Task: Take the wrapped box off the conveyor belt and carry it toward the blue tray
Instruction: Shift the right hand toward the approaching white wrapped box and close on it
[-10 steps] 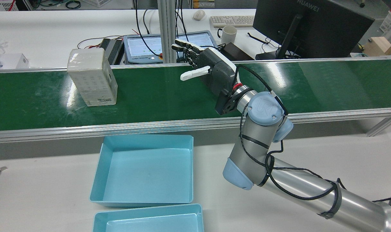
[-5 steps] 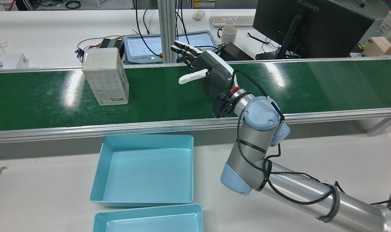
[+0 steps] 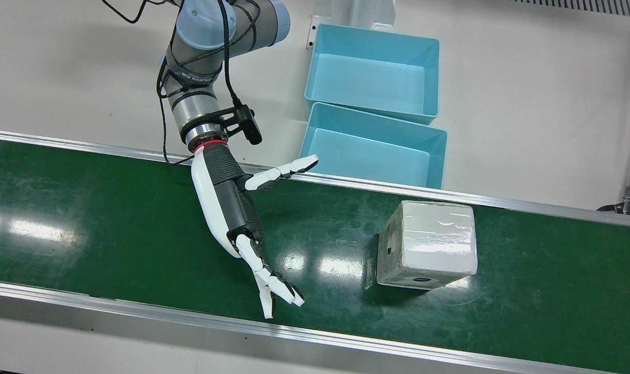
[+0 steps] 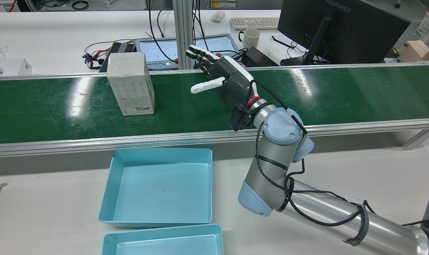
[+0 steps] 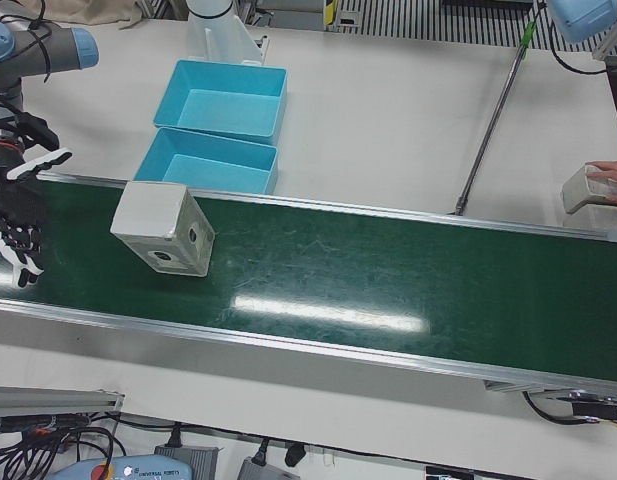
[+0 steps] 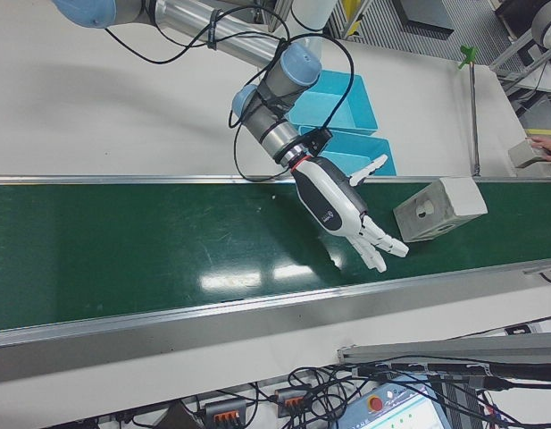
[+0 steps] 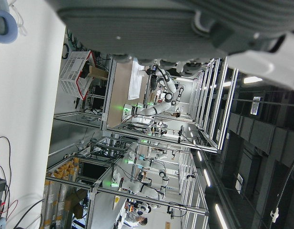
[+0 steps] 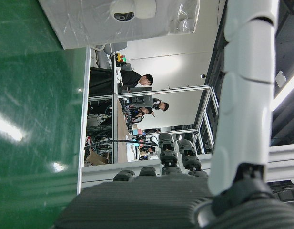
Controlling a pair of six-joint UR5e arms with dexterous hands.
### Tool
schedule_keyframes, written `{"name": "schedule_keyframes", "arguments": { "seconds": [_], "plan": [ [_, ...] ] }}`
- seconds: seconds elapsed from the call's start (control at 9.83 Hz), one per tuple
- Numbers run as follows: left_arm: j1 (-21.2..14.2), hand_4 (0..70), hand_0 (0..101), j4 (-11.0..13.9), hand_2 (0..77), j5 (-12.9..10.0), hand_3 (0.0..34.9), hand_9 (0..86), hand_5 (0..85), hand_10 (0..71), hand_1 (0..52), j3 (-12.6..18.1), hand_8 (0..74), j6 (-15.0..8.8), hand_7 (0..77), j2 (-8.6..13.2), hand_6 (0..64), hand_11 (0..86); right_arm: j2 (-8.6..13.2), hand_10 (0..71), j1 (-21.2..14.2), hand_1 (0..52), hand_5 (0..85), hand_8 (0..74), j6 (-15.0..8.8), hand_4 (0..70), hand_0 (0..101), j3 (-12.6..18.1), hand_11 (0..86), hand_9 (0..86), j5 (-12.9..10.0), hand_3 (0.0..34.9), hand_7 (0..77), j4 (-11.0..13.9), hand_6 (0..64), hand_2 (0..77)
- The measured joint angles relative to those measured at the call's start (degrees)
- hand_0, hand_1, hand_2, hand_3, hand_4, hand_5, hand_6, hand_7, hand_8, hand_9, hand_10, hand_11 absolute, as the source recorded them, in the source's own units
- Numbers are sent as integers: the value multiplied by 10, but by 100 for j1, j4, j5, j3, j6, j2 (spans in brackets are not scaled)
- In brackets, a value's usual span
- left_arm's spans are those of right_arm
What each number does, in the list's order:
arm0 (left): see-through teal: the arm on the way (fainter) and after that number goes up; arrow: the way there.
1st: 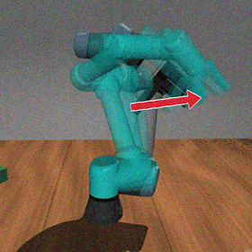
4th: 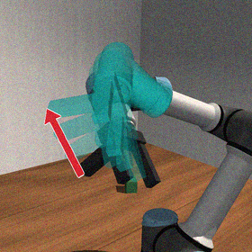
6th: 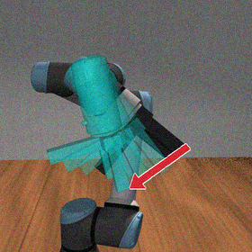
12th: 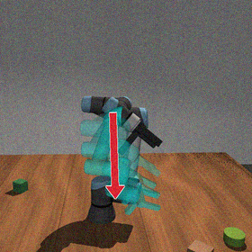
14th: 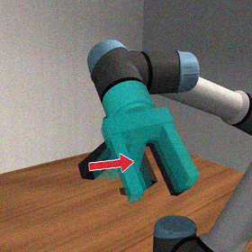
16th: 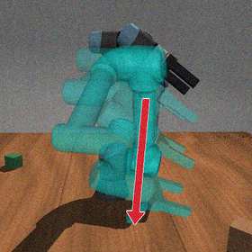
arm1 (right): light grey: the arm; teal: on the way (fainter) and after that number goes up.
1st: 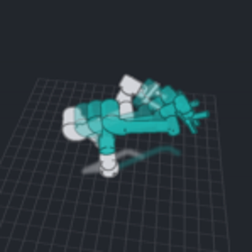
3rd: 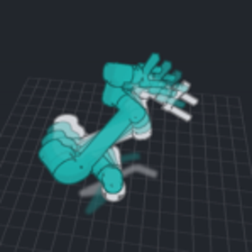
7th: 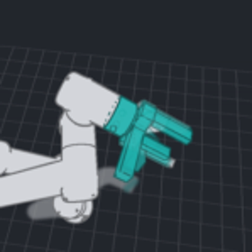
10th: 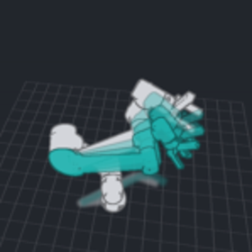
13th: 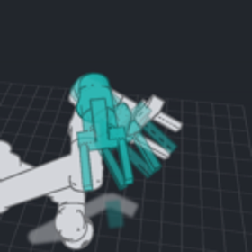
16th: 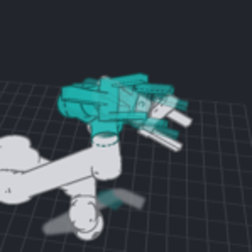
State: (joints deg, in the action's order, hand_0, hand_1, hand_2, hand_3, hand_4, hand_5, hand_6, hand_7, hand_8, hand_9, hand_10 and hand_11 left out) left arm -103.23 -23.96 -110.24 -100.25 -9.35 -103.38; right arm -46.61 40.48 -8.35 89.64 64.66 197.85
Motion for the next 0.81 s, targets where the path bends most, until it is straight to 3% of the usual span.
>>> {"name": "schedule_keyframes", "arguments": {
  "seconds": [0.41, 0.81],
  "plan": [
    [0, 0, 0, 0, 5, 0, 0, 5, 11, 5, 0, 0, 11, 0, 5, 0, 5, 5, 57, 0, -170, 136, 109, 0, -215, 54, 473, -14, 11, 11, -195, 0, 104, 0, 38, 55],
    [0, 0, 0, 0, 5, 0, 0, 5, 11, 5, 0, 0, 5, 0, 5, 0, 5, 5, 62, 0, -227, 136, 109, 0, -259, 38, 472, -27, 11, 11, -398, 0, 104, 0, 38, 65]
  ]
}}
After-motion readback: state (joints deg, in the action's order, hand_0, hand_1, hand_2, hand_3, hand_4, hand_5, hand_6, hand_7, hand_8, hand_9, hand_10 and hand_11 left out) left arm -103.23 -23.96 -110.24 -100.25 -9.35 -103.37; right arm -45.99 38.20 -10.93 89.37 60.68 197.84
